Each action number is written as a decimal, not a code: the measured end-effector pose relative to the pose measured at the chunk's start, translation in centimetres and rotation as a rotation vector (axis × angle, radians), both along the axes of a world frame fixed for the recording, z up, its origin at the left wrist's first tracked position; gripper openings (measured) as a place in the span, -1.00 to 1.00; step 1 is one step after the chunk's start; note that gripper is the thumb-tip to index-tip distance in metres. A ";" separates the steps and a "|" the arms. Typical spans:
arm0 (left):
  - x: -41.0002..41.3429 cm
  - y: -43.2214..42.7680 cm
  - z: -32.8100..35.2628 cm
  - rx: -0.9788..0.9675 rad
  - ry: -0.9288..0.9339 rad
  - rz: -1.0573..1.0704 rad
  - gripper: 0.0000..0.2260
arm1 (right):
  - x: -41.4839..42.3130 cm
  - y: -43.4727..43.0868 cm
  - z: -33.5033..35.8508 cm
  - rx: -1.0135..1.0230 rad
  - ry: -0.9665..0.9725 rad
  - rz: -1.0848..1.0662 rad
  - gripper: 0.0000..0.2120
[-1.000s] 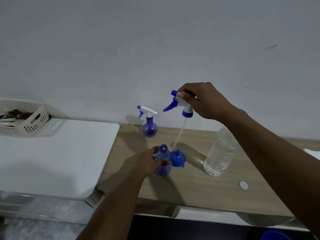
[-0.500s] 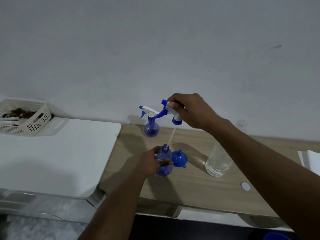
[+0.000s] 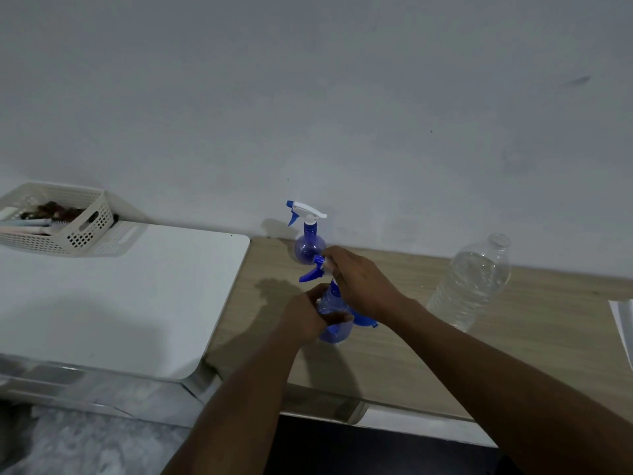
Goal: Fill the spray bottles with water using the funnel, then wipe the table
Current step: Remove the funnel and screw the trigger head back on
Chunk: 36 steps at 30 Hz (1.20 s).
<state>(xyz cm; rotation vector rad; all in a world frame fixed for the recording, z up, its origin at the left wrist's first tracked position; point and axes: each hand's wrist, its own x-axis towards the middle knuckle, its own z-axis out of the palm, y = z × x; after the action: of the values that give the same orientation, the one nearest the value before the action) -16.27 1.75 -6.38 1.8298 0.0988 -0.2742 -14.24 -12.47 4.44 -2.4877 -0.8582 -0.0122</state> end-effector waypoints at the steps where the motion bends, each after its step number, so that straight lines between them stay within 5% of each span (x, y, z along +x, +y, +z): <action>1: 0.0 0.0 -0.1 -0.005 0.003 0.006 -0.52 | -0.1 0.0 -0.1 0.015 0.007 -0.004 -0.84; 6: -0.3 -0.1 0.4 0.146 -0.036 0.018 -0.47 | -0.4 0.1 -0.5 -0.008 0.047 0.072 -0.78; 12: -0.3 -0.2 0.3 0.172 -0.016 -0.001 -0.43 | -0.4 -1.2 -1.7 -0.122 0.016 0.060 -0.32; 18: -0.5 -0.2 0.8 0.176 -0.023 -0.039 -0.58 | 0.1 -0.6 -2.1 -0.062 0.033 -0.039 -0.48; 27: -0.9 -0.6 1.4 0.173 -0.024 -0.035 -0.40 | 0.9 -1.3 -3.3 -0.164 -0.091 -0.086 -0.50; 36: -0.8 -0.7 1.2 0.290 0.025 -0.040 -0.67 | 0.9 -1.4 -3.7 -0.085 -0.112 -0.128 -0.51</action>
<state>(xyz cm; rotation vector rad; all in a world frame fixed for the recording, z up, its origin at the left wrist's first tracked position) -17.08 1.10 -5.20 2.1186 0.1254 -0.3241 -13.37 -13.87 0.78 -2.6389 -0.7570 -0.1631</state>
